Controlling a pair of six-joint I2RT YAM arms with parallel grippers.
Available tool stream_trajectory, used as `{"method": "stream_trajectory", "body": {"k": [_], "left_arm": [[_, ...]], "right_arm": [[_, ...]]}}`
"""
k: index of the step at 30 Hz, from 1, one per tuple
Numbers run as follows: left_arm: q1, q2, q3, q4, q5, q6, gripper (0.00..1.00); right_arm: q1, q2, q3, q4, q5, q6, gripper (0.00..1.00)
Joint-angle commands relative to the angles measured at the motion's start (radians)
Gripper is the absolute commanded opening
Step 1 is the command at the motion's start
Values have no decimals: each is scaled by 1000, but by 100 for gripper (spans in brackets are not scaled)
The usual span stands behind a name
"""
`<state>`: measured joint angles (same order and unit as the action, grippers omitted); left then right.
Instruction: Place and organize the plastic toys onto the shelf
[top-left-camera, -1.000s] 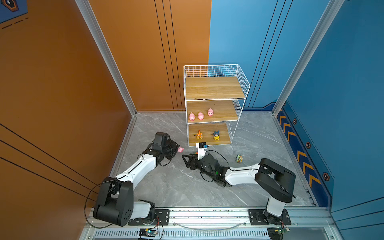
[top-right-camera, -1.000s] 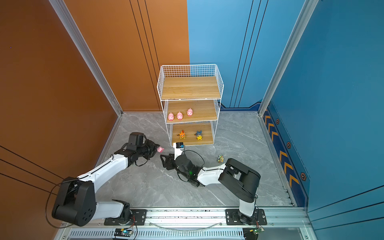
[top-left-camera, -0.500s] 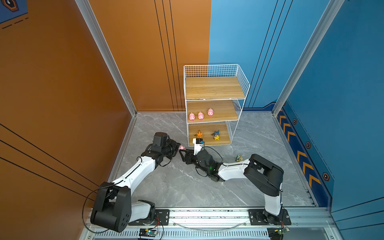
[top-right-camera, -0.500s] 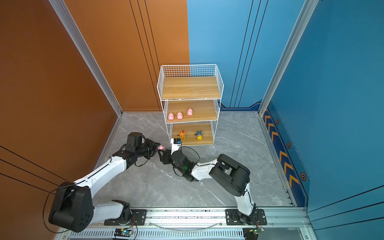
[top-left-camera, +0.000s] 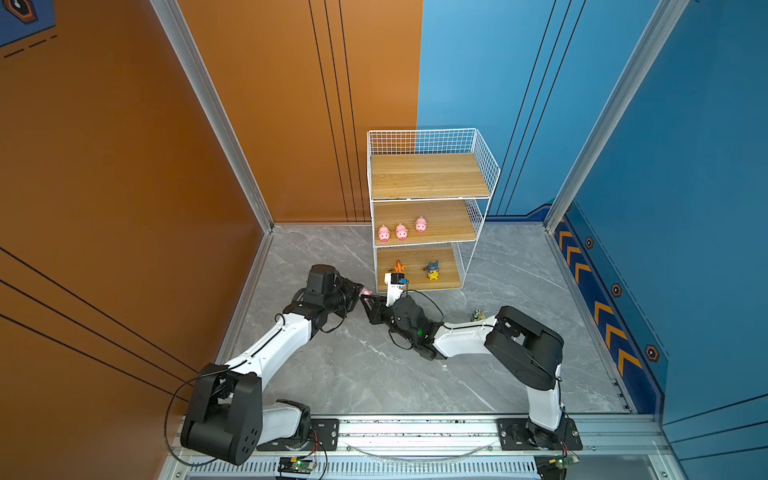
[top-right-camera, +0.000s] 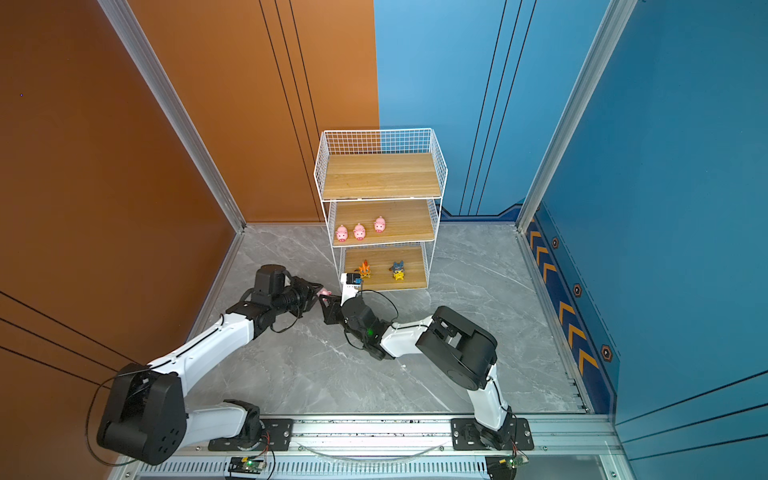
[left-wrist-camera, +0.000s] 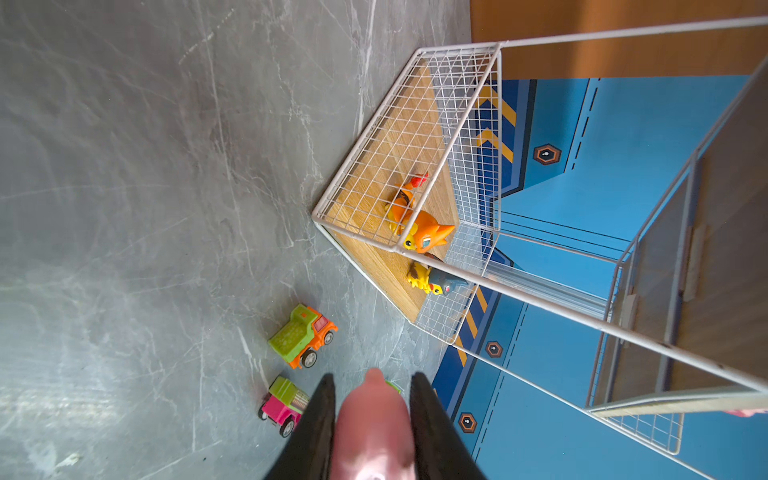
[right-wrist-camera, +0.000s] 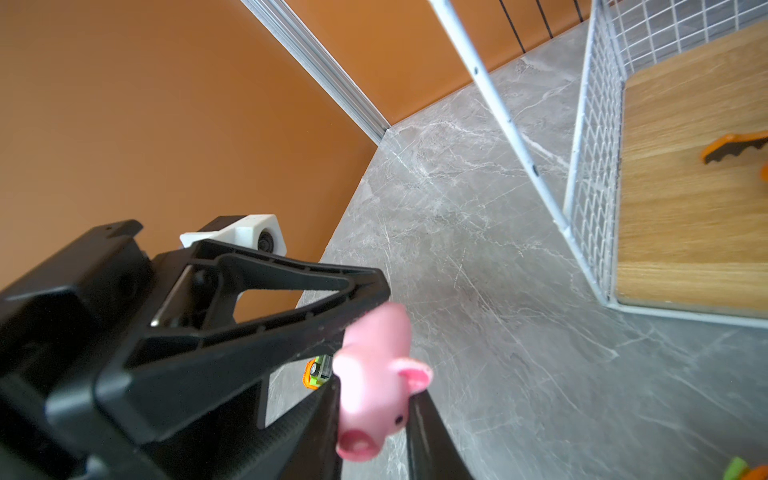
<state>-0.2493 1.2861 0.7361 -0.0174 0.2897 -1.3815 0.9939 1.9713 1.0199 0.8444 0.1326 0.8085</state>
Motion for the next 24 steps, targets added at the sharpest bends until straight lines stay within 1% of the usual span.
{"method": "stream_trajectory", "body": {"k": [1,4,8,11,12,13,16,18,21,24], "left_arm": [[-3,-26,-17,-11,16,20,40],[-4,-26,-20,-11,10,31,43],[-4,-32,5,-50,-5,97,56],[-2,-36,66,-129,-26,197,66],[-1,-28,94,-158,-29,238,70],[3,-17,125,-218,-25,280,72],[16,13,208,-312,-17,398,75],[18,28,260,-376,-19,475,75],[19,46,315,-441,-20,558,75],[24,58,342,-482,-3,612,75]], "right_arm": [[6,-46,-26,-29,33,-56,20],[4,-86,-66,-44,56,-86,18],[8,-162,-116,-129,88,-149,18],[8,-254,-174,-241,141,-197,17],[9,-295,-187,-314,170,-220,17],[10,-334,-193,-408,197,-247,17],[16,-443,-188,-714,294,-315,17],[15,-498,-181,-906,377,-333,17],[-7,-550,-179,-1122,436,-331,17],[-26,-548,-158,-1264,455,-323,18]]}}
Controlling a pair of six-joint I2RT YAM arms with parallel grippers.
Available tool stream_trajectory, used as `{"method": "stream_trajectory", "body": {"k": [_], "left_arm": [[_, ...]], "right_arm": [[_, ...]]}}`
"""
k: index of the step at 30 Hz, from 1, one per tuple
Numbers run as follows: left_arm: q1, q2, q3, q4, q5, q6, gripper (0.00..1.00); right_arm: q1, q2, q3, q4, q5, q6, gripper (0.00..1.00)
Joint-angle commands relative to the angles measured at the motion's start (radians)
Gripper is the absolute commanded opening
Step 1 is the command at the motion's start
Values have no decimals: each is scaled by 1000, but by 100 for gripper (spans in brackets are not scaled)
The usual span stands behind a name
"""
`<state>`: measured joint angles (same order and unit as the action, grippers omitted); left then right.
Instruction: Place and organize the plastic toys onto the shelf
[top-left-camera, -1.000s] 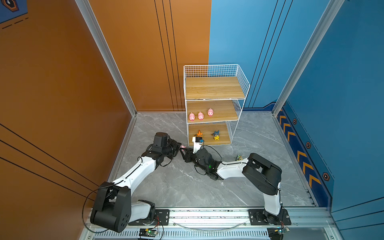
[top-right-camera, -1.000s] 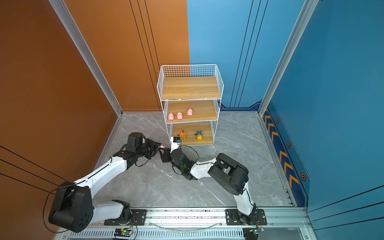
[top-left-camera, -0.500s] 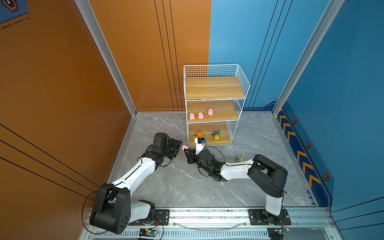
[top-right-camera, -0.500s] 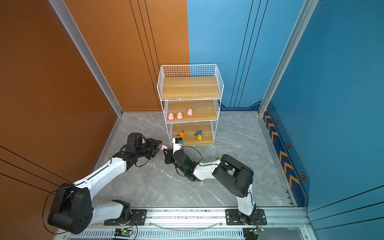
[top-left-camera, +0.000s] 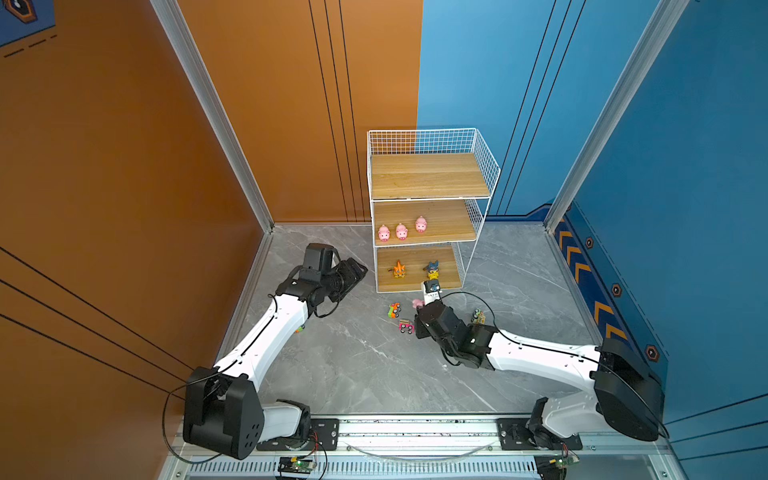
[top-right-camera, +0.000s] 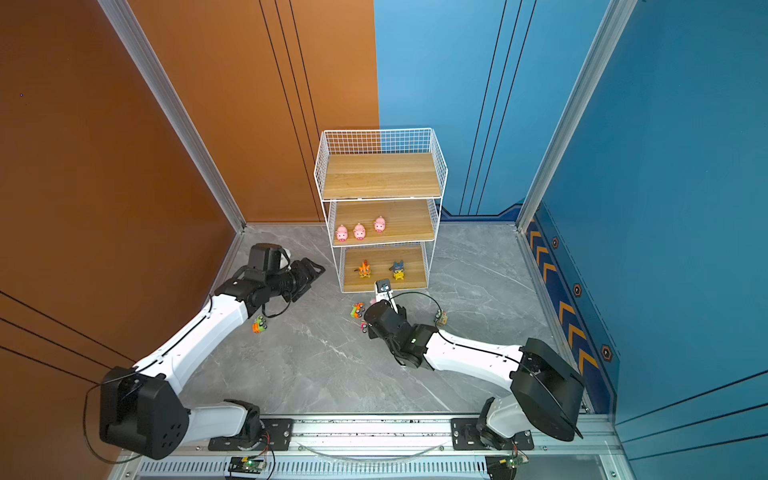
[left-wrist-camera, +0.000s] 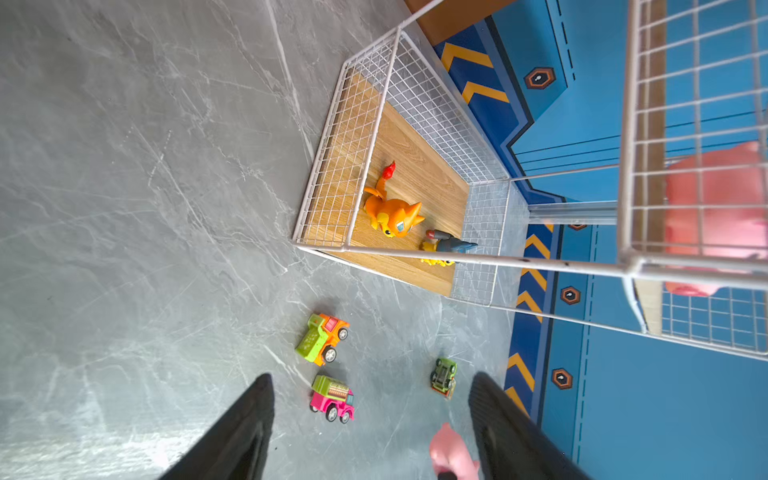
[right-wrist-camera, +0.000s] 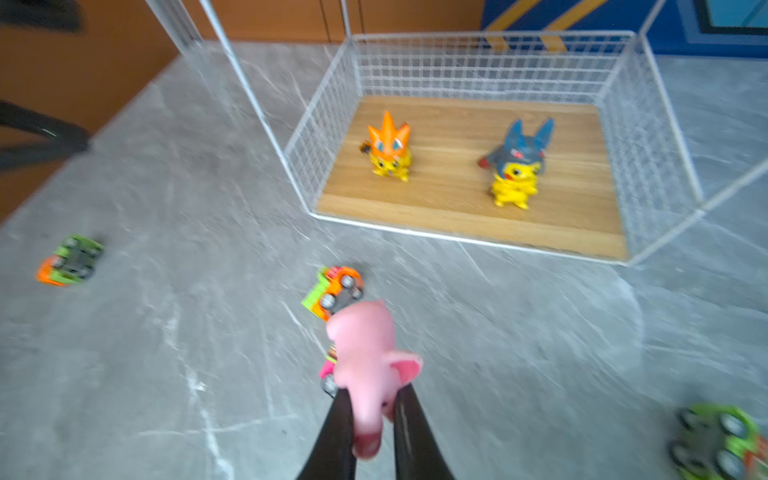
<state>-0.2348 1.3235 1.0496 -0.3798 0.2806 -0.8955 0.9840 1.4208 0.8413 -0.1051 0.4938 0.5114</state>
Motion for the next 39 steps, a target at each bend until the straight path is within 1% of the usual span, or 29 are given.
{"method": "stream_trajectory", "body": {"k": [1,3,7,13,19,29,35,39], "left_arm": [[11,24,36,-129,13,140,75],[10,25,47,-149,18,168,75],[11,29,58,-166,16,216,76],[22,50,66,-165,47,244,75],[54,27,54,-163,35,257,75],[97,10,16,-124,66,236,74],[106,13,16,-117,76,228,74],[111,7,11,-112,75,227,74]], "right_arm": [[-15,15,31,-352,114,-24,18],[-18,63,66,-428,153,-18,17],[-23,185,141,-515,198,-13,17],[-20,367,258,-601,252,-31,17],[-13,492,322,-646,310,-50,18],[1,606,389,-718,379,-75,19],[40,661,436,-751,387,-82,23],[63,690,453,-763,379,-77,29]]}}
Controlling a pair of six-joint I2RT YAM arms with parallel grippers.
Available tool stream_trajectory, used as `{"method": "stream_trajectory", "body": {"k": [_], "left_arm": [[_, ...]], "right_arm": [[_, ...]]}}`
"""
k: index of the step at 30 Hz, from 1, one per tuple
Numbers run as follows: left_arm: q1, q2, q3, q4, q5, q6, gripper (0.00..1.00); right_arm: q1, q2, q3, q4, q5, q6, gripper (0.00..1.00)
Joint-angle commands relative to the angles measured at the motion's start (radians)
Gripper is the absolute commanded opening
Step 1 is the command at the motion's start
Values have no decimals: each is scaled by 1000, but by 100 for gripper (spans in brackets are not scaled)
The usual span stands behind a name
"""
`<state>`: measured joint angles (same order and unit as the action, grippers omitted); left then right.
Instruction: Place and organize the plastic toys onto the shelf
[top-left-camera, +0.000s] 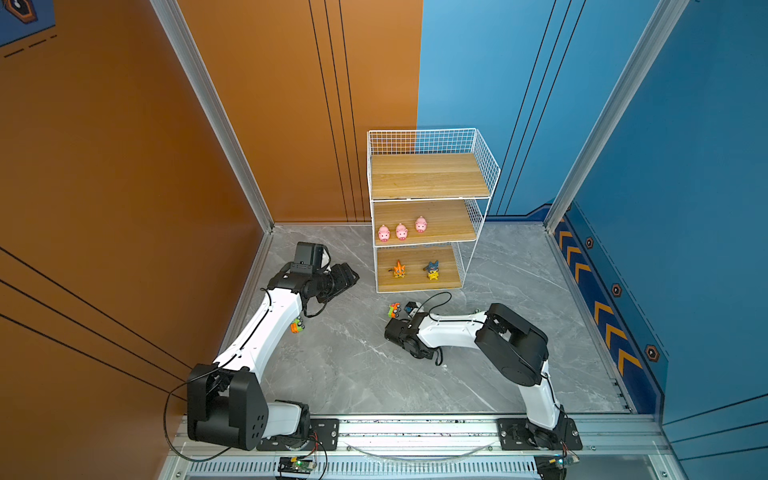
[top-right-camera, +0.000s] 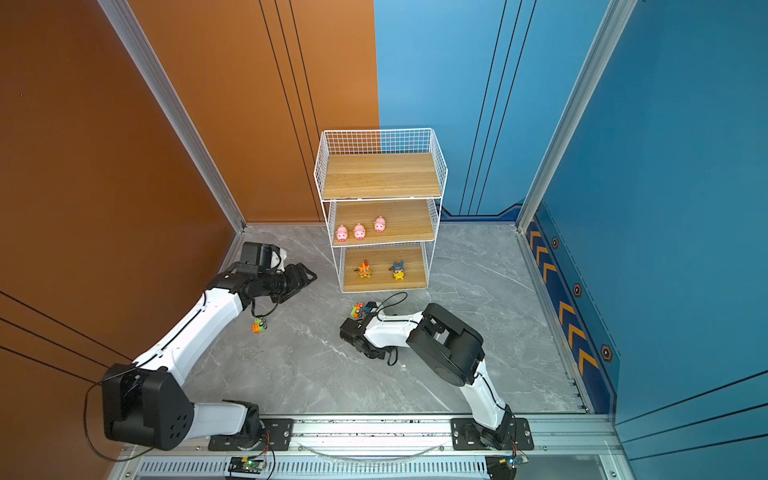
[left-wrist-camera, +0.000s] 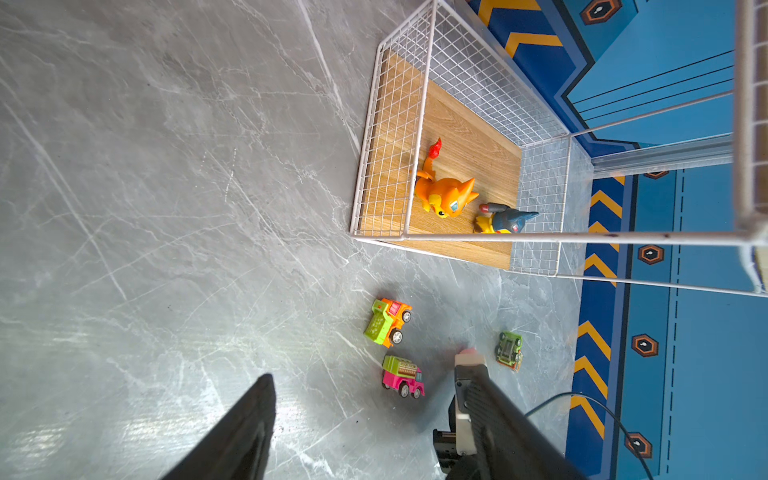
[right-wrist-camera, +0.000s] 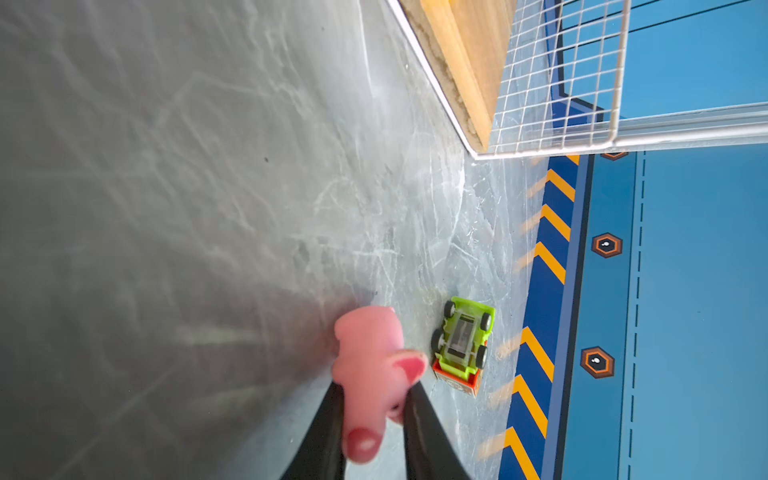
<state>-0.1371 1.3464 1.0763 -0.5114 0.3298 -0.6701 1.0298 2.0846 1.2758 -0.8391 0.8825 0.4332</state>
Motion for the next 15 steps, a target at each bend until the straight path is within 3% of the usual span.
{"method": "stream_trajectory", "body": {"k": [1,15], "left_arm": [[13,-15,-16,19,26,1,74],[21,-25,-31,31,30,-3,74]], "right_arm": [[22,23,18,-28,-12,3,30],[83,-140,-18,39,-84,-13,49]]}}
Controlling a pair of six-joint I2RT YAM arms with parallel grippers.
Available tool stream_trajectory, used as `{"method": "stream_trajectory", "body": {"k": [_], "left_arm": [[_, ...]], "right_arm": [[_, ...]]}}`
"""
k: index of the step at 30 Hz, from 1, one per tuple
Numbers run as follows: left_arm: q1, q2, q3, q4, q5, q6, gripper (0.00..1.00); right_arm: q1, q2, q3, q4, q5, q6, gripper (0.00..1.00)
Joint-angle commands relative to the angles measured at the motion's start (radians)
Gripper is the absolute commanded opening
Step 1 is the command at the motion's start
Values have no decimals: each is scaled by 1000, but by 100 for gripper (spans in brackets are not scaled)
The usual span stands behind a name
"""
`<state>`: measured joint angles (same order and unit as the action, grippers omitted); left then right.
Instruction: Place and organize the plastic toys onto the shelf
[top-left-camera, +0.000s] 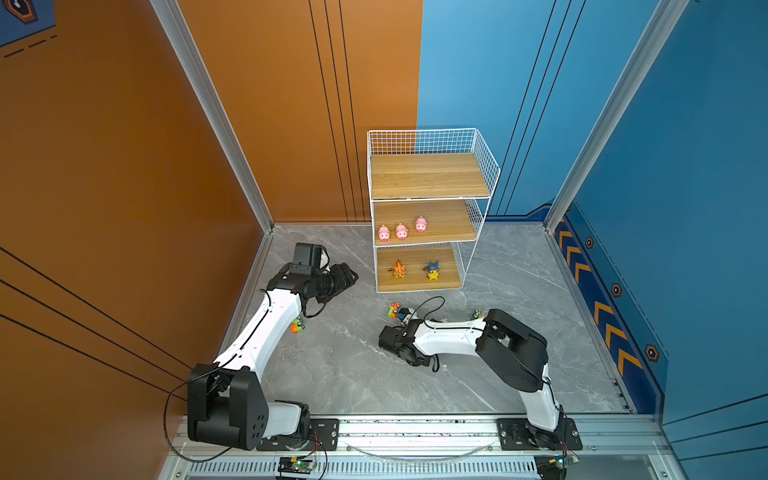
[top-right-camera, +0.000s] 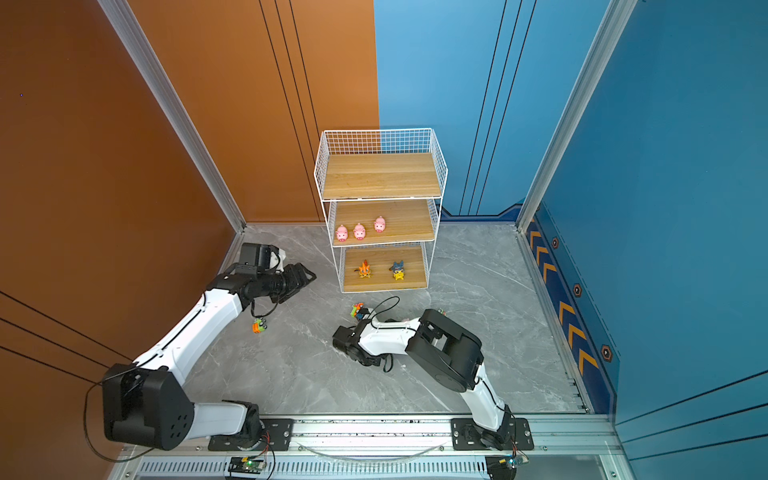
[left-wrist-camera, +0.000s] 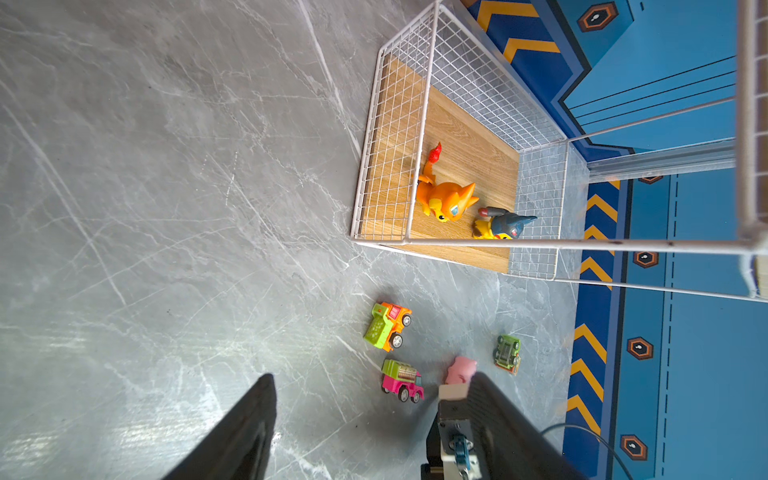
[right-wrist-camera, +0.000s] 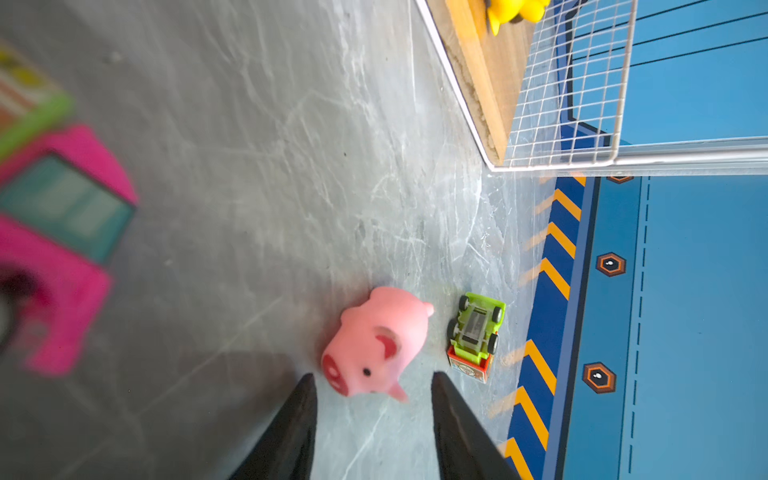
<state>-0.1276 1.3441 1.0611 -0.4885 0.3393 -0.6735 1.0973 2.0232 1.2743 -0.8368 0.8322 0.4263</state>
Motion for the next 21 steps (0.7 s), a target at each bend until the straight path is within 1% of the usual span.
{"method": "stream_trajectory", "body": {"k": [1,4,6,8,10,11,13,15,16,18,19,21], "left_arm": [[13,-24,-16,10,21,1,74],[13,-25,-18,10,20,1,74],[13,-22,-21,14,24,3,74],[13,-23,-24,21,26,2,75],[13,-23,-24,26,32,-2,76],[12,-25,-24,30,34,-4,77],[11,-29,-46,34,40,-5,77],[11,-33,-58,40,49,-8,78],[11,-34,-58,43,54,-9,78],[12,-38,-62,52,63,-14,78],[12,-40,-65,55,66,-17,77],[13,-45,-67,62,76,-21,78]], "right_arm": [[19,-96,-23,45,-37,-6,50],[27,-157,-50,71,-48,6,52],[26,-222,-88,112,-72,28,54],[18,-289,-135,179,-101,59,55],[6,-356,-188,253,-127,102,59],[-1,-385,-212,284,-128,140,61],[-9,-429,-257,353,-132,210,62],[-15,-455,-291,389,-103,318,63],[-19,-464,-306,421,-111,346,64],[-26,-474,-331,462,-107,448,66],[-30,-473,-341,491,-114,473,66],[-27,-460,-347,499,-91,580,66]]}}
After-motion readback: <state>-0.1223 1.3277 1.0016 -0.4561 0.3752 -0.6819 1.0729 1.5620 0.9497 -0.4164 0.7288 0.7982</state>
